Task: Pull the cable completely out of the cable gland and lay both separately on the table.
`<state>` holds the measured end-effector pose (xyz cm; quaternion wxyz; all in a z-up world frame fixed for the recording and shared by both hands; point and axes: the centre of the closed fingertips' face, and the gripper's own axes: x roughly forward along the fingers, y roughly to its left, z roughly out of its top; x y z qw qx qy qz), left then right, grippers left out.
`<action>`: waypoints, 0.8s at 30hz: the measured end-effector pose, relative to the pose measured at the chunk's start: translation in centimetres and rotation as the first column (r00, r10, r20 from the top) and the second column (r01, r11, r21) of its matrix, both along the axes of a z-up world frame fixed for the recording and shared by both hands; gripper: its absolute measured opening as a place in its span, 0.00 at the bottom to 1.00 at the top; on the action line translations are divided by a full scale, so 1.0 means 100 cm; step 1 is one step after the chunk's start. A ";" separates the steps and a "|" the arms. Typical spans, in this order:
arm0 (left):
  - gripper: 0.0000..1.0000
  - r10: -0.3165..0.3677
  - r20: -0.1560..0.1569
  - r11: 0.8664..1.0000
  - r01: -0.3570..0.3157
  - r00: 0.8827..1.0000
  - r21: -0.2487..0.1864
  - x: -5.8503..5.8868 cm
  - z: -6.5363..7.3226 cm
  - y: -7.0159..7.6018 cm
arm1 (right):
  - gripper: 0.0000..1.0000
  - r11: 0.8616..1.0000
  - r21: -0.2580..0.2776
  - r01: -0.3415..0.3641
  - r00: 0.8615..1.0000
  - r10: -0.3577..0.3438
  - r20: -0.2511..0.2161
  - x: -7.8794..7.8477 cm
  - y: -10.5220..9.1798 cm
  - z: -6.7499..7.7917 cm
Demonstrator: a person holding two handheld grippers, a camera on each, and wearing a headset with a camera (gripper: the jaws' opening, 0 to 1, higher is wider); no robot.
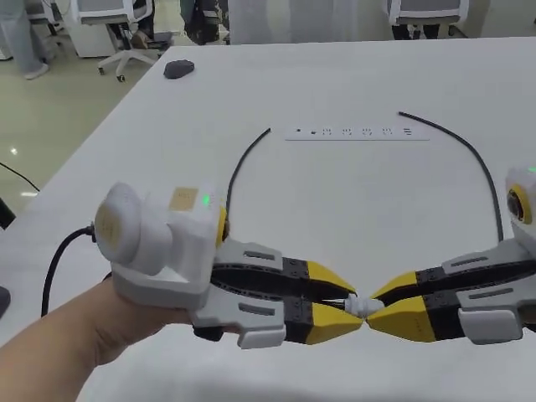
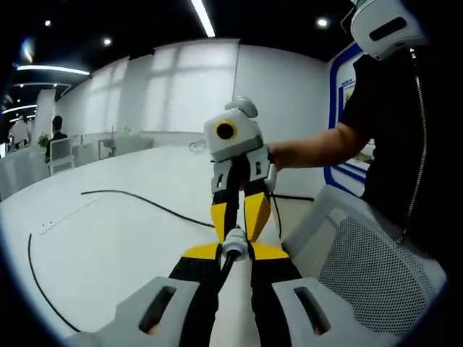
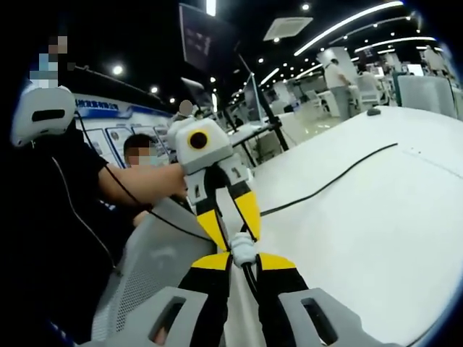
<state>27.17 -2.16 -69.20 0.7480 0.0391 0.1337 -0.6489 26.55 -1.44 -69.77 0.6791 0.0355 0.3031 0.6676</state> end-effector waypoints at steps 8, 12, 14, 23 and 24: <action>0.14 0.020 -0.066 1.000 -0.021 0.998 -0.007 0.002 0.000 -0.001 | 0.07 0.999 -0.039 -0.028 0.982 0.035 0.187 -0.002 -0.001 0.001; 0.14 0.053 -0.134 0.998 -0.056 0.990 -0.015 0.004 -0.001 0.000 | 0.07 0.993 -0.109 -0.036 0.901 0.079 0.426 0.000 0.000 0.001; 0.14 0.076 -0.181 0.997 -0.080 0.981 -0.020 0.006 -0.002 0.001 | 0.07 0.990 -0.136 -0.023 0.866 0.088 0.492 0.001 0.000 0.000; 0.14 0.091 -0.203 0.995 -0.095 0.975 -0.010 0.006 -0.007 0.003 | 0.08 0.983 -0.185 -0.007 0.817 0.112 0.566 0.003 0.002 -0.006; 0.14 0.090 -0.201 0.996 -0.093 0.976 -0.010 0.006 -0.007 0.003 | 0.08 0.983 -0.185 -0.003 0.825 0.107 0.555 0.004 0.001 -0.006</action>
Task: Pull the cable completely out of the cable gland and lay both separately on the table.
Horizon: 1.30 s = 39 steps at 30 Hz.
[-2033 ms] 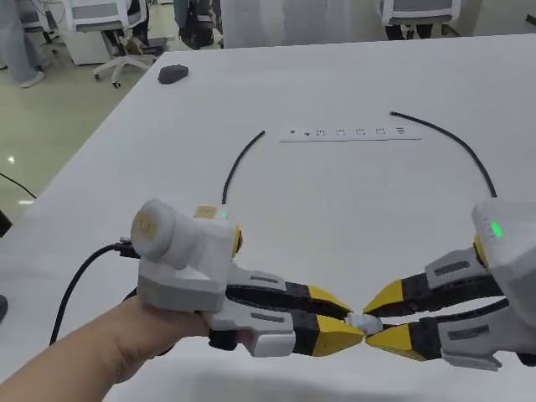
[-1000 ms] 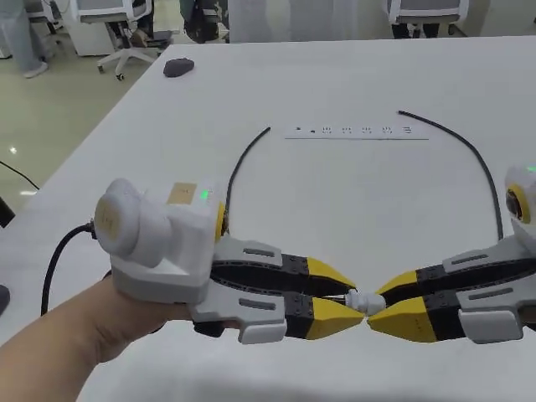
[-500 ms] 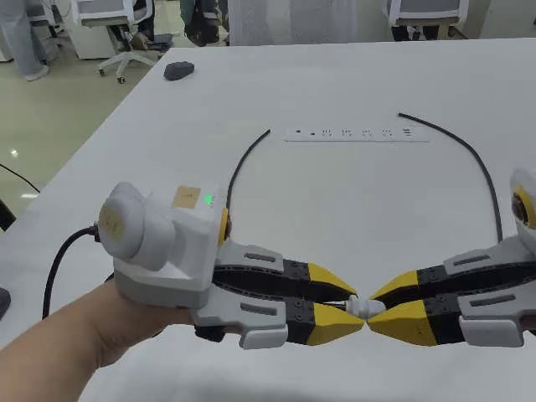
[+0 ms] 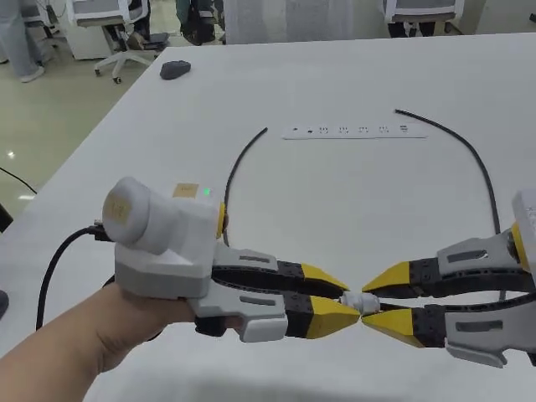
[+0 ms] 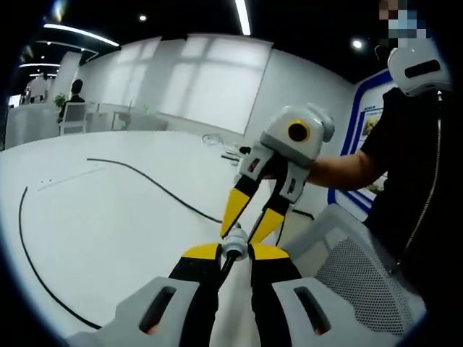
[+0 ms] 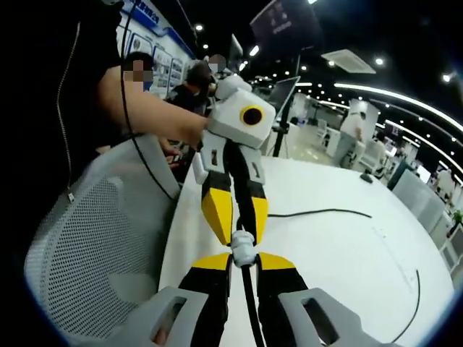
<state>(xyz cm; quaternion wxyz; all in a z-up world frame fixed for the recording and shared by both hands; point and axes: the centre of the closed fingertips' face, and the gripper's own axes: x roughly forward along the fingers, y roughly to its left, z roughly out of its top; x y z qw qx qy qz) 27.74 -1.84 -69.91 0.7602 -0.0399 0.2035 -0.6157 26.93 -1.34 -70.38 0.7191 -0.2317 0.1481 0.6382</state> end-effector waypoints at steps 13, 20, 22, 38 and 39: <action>0.14 0.003 0.028 1.000 -0.004 1.000 0.014 0.001 -0.005 0.000 | 0.03 0.997 -0.052 0.049 0.998 -0.051 -0.046 0.004 -0.011 -0.010; 0.14 -0.002 0.032 1.000 0.002 0.999 0.023 0.000 -0.006 -0.001 | 0.00 0.996 -0.073 0.054 0.998 -0.056 -0.024 0.003 -0.013 -0.015; 0.14 -0.002 0.039 1.000 0.001 0.999 0.029 0.000 -0.008 -0.003 | 0.00 0.994 -0.089 0.057 0.998 -0.058 -0.008 0.003 -0.014 -0.016; 0.14 0.068 0.106 0.995 -0.076 0.992 0.069 0.015 -0.006 0.024 | 0.00 0.904 -0.219 0.366 0.929 -0.369 0.030 0.036 -0.125 -0.029; 0.14 0.078 0.104 0.994 -0.086 0.991 0.069 0.016 -0.006 0.027 | 0.00 0.889 -0.226 0.399 0.915 -0.403 0.029 0.039 -0.138 -0.033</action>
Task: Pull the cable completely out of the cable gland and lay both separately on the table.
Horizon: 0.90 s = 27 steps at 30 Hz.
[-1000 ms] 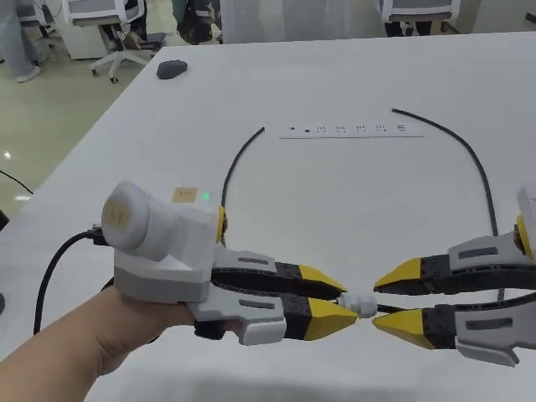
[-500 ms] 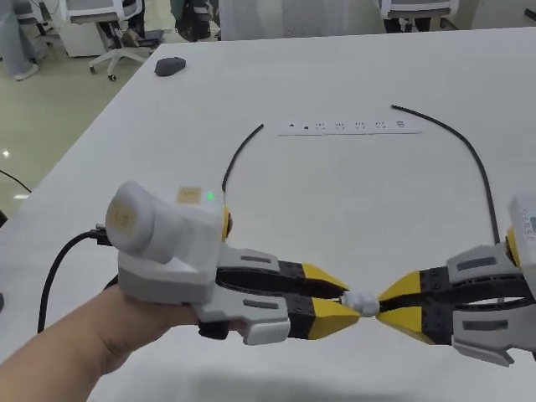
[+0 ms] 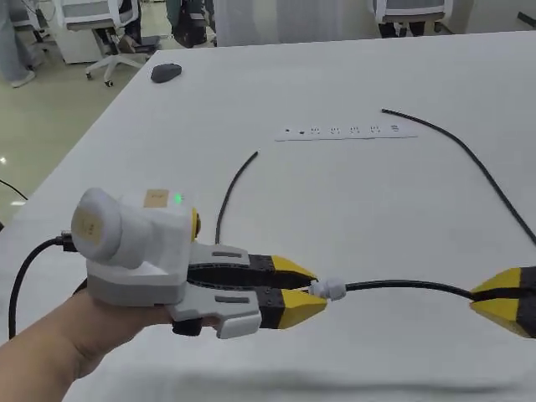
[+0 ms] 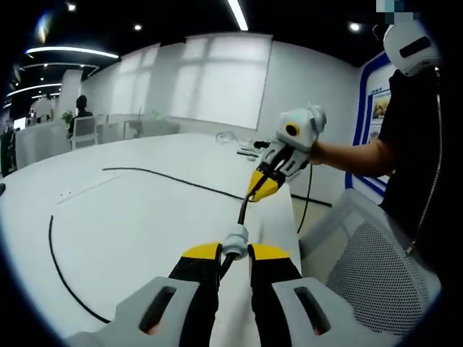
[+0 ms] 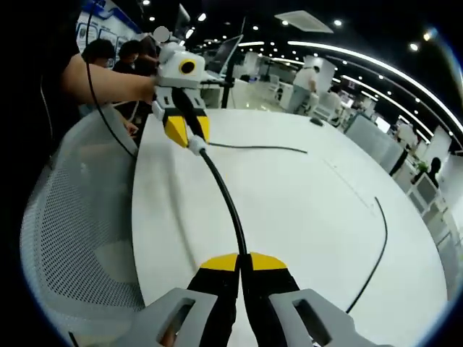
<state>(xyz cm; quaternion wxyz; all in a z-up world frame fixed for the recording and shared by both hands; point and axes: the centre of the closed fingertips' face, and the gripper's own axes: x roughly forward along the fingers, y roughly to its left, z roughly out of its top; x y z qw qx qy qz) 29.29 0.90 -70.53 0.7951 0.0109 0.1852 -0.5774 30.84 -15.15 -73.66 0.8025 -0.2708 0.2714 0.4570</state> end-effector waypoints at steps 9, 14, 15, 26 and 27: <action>0.15 0.041 -0.001 0.999 -0.041 0.999 0.001 0.002 -0.001 0.011 | 0.00 0.980 -0.062 0.187 0.978 -0.192 -0.084 0.005 -0.067 -0.040; 0.14 0.033 0.015 0.999 -0.033 0.999 0.016 0.003 -0.004 0.009 | 0.00 0.979 -0.070 0.192 0.976 -0.198 -0.090 0.001 -0.066 -0.043; 0.14 0.033 0.011 0.999 -0.034 0.999 0.014 0.003 -0.004 0.009 | 0.00 0.979 -0.071 0.193 0.976 -0.199 -0.092 0.001 -0.066 -0.044; 0.14 0.038 0.013 0.999 -0.038 0.999 0.034 0.008 -0.004 0.007 | 0.24 0.982 0.139 0.131 0.988 -0.116 -0.106 0.003 -0.029 0.009; 0.14 0.033 0.013 0.999 -0.033 0.999 0.034 0.008 -0.003 0.005 | 0.18 0.976 0.193 0.096 0.994 -0.086 -0.061 0.005 -0.018 0.027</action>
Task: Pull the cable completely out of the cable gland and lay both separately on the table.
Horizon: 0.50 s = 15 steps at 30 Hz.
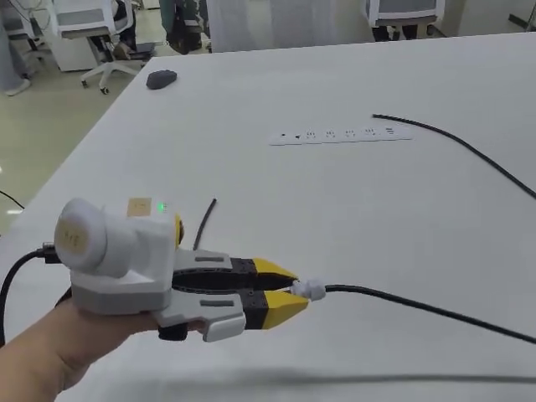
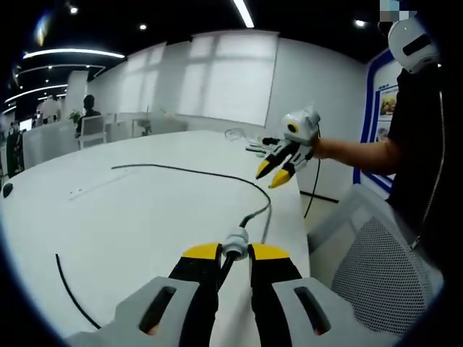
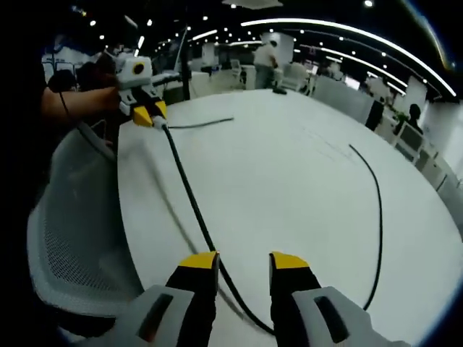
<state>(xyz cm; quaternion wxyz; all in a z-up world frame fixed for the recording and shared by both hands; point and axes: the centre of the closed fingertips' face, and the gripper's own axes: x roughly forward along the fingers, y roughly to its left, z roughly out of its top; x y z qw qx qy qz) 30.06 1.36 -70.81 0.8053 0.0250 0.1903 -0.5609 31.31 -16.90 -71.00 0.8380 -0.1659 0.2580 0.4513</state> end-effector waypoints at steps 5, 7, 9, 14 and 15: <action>0.14 -0.037 0.013 0.999 0.037 0.999 0.001 -0.004 0.002 -0.013 | 0.16 0.974 0.123 -0.187 0.981 0.179 0.076 -0.014 0.080 0.049; 0.14 -0.056 0.025 0.998 0.056 0.998 0.025 -0.005 -0.001 -0.017 | 0.13 0.960 0.054 -0.275 0.960 0.271 0.076 -0.022 0.106 0.039; 0.14 -0.073 0.020 0.997 0.072 0.997 0.036 -0.008 -0.003 -0.020 | 0.09 0.944 -0.025 -0.328 0.940 0.329 0.092 -0.023 0.123 0.021; 0.14 -0.093 0.037 0.995 0.091 0.995 0.042 -0.012 0.000 -0.024 | 0.07 0.920 -0.037 -0.391 0.920 0.392 0.024 -0.034 0.149 -0.004; 0.14 -0.093 0.037 0.995 0.092 0.995 0.041 -0.012 0.000 -0.024 | 0.07 0.917 -0.062 -0.395 0.917 0.397 0.025 -0.033 0.150 -0.008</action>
